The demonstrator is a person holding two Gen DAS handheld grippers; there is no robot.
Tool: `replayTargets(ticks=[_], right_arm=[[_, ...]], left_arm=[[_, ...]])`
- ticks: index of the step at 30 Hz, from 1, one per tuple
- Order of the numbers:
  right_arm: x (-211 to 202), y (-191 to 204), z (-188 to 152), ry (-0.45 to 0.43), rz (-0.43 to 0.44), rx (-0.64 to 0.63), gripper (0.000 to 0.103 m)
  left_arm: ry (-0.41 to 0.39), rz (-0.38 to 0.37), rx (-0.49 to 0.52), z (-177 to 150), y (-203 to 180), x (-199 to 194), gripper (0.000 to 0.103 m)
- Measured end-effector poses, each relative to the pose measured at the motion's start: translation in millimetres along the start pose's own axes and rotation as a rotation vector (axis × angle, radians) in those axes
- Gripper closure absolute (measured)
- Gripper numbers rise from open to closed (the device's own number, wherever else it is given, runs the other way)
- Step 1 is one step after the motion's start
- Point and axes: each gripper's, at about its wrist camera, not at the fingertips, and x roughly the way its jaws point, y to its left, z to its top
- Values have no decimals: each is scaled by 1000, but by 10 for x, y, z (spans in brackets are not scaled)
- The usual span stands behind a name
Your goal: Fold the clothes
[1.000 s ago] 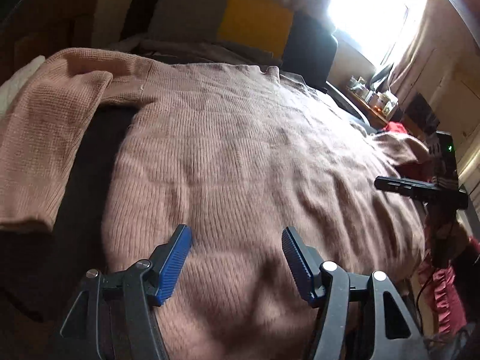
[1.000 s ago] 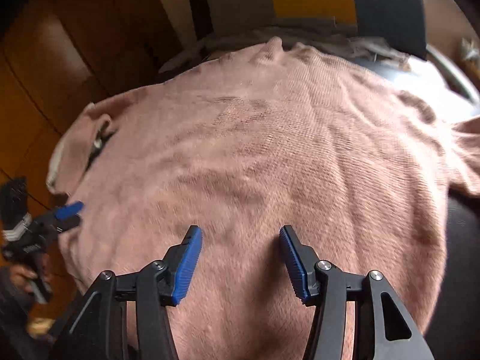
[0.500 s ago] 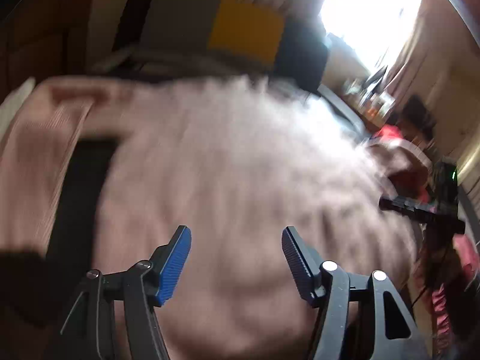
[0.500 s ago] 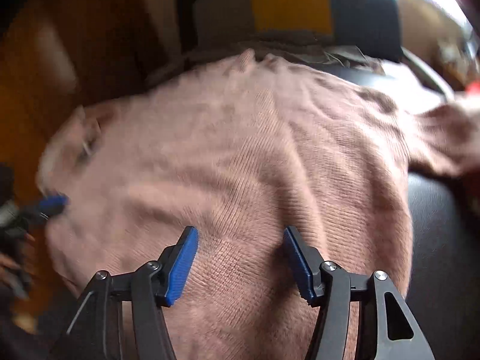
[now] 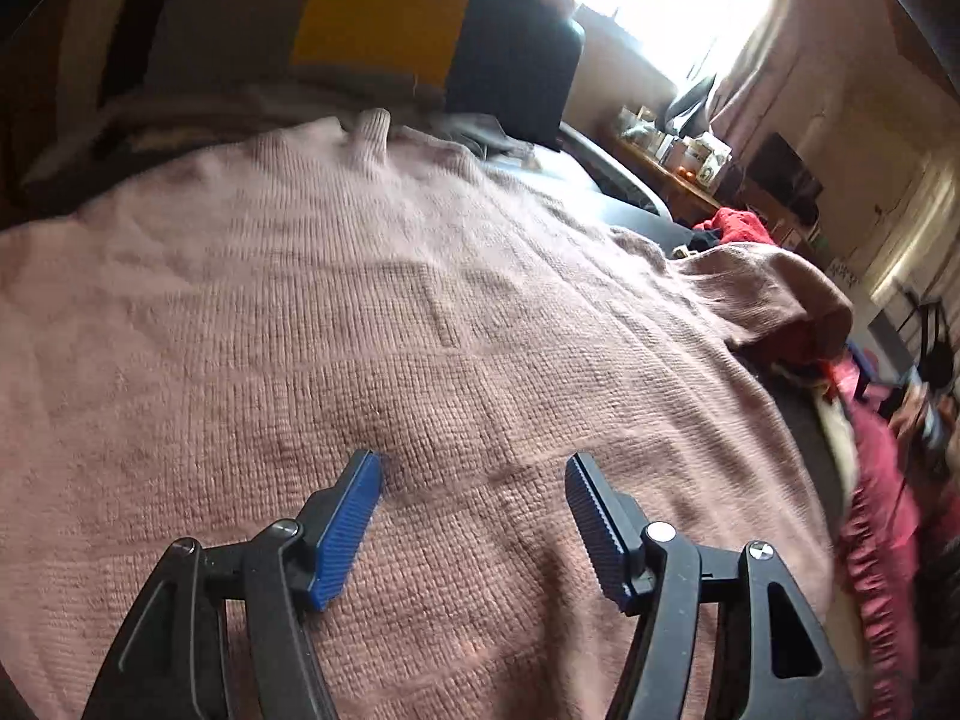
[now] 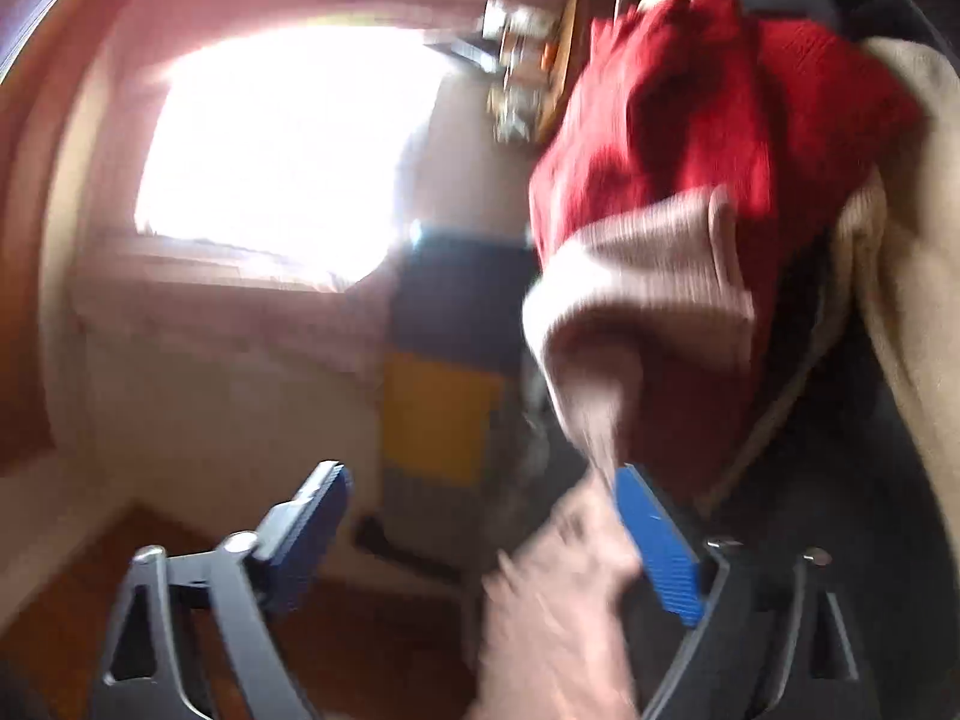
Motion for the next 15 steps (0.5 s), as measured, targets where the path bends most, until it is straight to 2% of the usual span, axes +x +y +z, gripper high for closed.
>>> replayTargets(ticks=[1,4,6,7,9,10,13,15], right_arm=[[38,-7,51,-21,11,12,7],[157,-13,157,-99,-54,20,7],[228,-18,209,-161,-110,10,7],[270,-8,227,-172,-139,-8,11],[354,15,263,-192,-196,-44,58],[423,49,279,-177,-239,-79,96],[601,164,299,-132,-345,-168,95],[799,401,202,-67,-372,-317,95]], left_arm=[[-5,5,13,-24,-16,-1,37],[-21,22,52,-97,-63,-5,37],[-31,1,34,-112,-29,-15,35],[-38,-12,19,-114,-6,-22,35],[-48,-34,-5,-120,35,-43,35],[-48,-42,-13,-118,52,-52,35],[-23,-53,-32,-64,81,-71,35],[-6,-55,-52,-3,84,-67,35]])
